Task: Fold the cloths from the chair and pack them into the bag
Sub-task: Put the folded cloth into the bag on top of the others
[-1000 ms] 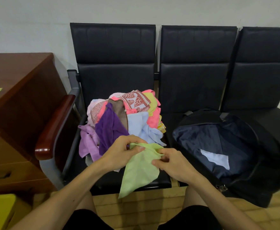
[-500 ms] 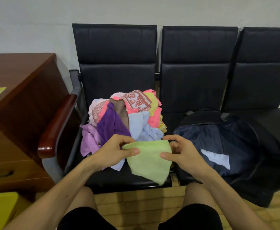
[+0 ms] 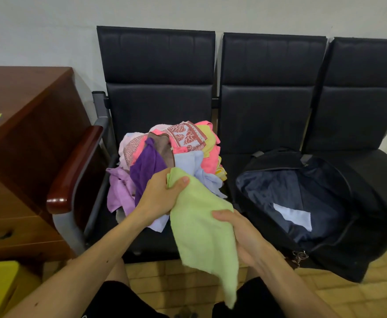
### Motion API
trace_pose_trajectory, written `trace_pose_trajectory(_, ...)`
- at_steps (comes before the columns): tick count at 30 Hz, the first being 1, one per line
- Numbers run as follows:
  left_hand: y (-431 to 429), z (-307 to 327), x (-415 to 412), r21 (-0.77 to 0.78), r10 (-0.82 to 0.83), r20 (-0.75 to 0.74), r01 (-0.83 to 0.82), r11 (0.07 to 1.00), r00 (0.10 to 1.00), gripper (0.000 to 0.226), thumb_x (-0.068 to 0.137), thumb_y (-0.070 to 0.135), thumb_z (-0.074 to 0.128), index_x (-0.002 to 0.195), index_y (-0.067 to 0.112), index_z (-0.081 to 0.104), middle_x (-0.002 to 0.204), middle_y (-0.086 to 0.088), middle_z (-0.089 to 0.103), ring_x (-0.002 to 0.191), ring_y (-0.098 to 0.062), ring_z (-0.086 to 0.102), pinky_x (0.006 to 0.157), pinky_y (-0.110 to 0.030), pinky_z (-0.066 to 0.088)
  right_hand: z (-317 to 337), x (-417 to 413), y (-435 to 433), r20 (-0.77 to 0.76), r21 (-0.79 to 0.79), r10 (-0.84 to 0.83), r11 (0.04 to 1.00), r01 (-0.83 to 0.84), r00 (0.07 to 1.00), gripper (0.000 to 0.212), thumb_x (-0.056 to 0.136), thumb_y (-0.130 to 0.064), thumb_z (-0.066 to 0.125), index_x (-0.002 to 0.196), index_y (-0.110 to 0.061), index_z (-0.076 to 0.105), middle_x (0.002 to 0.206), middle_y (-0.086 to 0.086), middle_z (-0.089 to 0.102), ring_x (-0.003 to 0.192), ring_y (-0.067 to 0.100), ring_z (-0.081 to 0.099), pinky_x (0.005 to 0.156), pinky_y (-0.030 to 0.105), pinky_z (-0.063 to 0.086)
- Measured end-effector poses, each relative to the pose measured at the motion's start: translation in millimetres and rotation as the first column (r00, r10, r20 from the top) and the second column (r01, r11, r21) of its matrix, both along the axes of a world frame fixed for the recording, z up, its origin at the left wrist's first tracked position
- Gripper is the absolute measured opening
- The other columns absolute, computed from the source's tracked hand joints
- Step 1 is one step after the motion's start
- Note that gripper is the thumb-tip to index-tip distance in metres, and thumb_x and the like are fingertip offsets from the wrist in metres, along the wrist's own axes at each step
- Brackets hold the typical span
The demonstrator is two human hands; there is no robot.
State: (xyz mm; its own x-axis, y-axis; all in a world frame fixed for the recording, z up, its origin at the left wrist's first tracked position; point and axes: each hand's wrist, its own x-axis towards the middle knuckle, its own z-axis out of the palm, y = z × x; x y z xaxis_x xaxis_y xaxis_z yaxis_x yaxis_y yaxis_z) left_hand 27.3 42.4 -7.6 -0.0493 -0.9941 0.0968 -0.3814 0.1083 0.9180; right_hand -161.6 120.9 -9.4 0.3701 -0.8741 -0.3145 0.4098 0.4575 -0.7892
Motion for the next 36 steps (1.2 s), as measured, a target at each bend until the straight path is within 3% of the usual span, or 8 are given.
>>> trace_pose_trajectory(2, 7.3, -0.3, -3.7, 0.254, 0.054, -0.308, 0.028, 0.967, 0.95, 0.031, 0.095, 0.037, 0.064, 0.093, 0.008, 0.071, 0.09, -0.009, 0.075, 0.088, -0.026, 0.069, 0.074, -0.038, 0.055, 7.8, 1.5, 0.2, 0.023, 0.027, -0.03, 0.999, 0.029, 0.999, 0.018, 0.077, -0.013, 0.071, 0.091, -0.016, 0.081, 0.104, 0.014, 0.075, 0.088, 0.025, 0.074, 0.073, 0.033, 0.06)
trace_pose_trajectory(4, 14.7, 3.6, -3.1, 0.521, 0.17, -0.636, 0.256, 0.814, 0.753, 0.056, 0.092, 0.055, 0.057, 0.107, 0.004, 0.072, 0.108, -0.012, 0.073, 0.104, -0.028, 0.066, 0.088, -0.037, 0.051, 12.0, 2.6, -1.6, 0.045, 0.043, -0.083, 0.996, 0.081, 0.996, 0.03, 0.08, -0.017, 0.062, 0.106, -0.01, 0.075, 0.109, 0.017, 0.073, 0.092, 0.027, 0.073, 0.071, 0.033, 0.06)
trace_pose_trajectory(7, 27.3, -1.5, 1.8, 0.54, 0.194, -0.777, 0.477, 0.693, 0.599, 0.083, 0.087, 0.072, 0.044, 0.121, 0.001, 0.069, 0.129, -0.015, 0.065, 0.121, -0.033, 0.061, 0.106, -0.043, 0.043, 15.8, 4.7, -4.2, 0.0, -0.019, -0.102, 0.995, 0.101, 0.995, 0.04, 0.086, -0.016, 0.063, 0.124, -0.005, 0.063, 0.121, 0.02, 0.068, 0.107, 0.031, 0.068, 0.084, 0.037, 0.058)
trace_pose_trajectory(10, 37.4, -12.1, 3.1, 0.518, 0.185, -0.822, 0.574, 0.634, 0.538, 0.082, 0.088, 0.069, 0.04, 0.125, 0.001, 0.067, 0.133, -0.02, 0.061, 0.125, -0.034, 0.059, 0.11, -0.048, 0.038, 10.5, 2.7, -7.9, -0.074, -0.062, -0.127, 0.991, 0.122, 0.989, 0.04, 0.083, -0.012, 0.073, 0.12, 0.0, 0.064, 0.117, 0.024, 0.069, 0.105, 0.035, 0.068, 0.084, 0.038, 0.058)
trace_pose_trajectory(16, 42.4, -26.3, 8.6, 0.512, -0.011, -0.666, 0.468, 0.721, 0.746, 0.035, 0.089, 0.019, 0.063, 0.118, 0.001, 0.069, 0.118, -0.019, 0.07, 0.105, -0.028, 0.071, 0.085, -0.034, 0.058, -7.9, -6.8, -11.8, -0.379, -0.172, -0.13, 0.983, 0.068, 0.916, 0.027, 0.09, -0.004, 0.066, 0.117, -0.003, 0.066, 0.109, 0.014, 0.074, 0.102, 0.03, 0.07, 0.087, 0.039, 0.058)
trace_pose_trajectory(23, 42.8, -51.8, 11.8, 0.619, 0.02, -0.515, 0.355, 0.7, 0.857, 0.026, 0.095, 0.017, 0.062, 0.116, 0.004, 0.071, 0.11, -0.015, 0.074, 0.092, -0.021, 0.074, 0.073, -0.029, 0.06, -34.5, -15.3, -8.1, -0.502, 0.013, -0.047, 0.998, 0.062, 0.864, 0.02, 0.094, -0.015, 0.065, 0.11, -0.005, 0.07, 0.091, 0.006, 0.076, 0.079, 0.015, 0.073, 0.057, 0.026, 0.054)
trace_pose_trajectory(32, 35.5, -54.7, 19.5, 0.721, -0.057, -0.364, 0.32, 0.615, 0.93, 0.025, 0.095, 0.01, 0.063, 0.119, 0.008, 0.066, 0.108, -0.012, 0.075, 0.09, -0.022, 0.074, 0.079, -0.035, 0.059, -40.1, -22.6, -17.2, -0.561, 0.121, 0.083, 0.992, -0.017, 0.824, 0.02, 0.093, -0.015, 0.065, 0.11, -0.008, 0.072, 0.099, 0.007, 0.077, 0.081, 0.017, 0.074, 0.06, 0.027, 0.056)
trace_pose_trajectory(36, 19.6, -0.8, 23.5, 0.486, -0.23, -0.458, 0.458, 0.744, 0.859, 0.042, 0.092, -0.005, 0.056, 0.132, 0.009, 0.058, 0.119, -0.015, 0.071, 0.111, -0.029, 0.068, 0.097, -0.044, 0.054, 17.3, -31.1, -31.5, -0.647, -0.19, -0.048, 0.977, -0.1, 0.761, 0.026, 0.094, -0.007, 0.062, 0.119, -0.007, 0.067, 0.099, 0.012, 0.075, 0.079, 0.023, 0.072, 0.065, 0.038, 0.057)
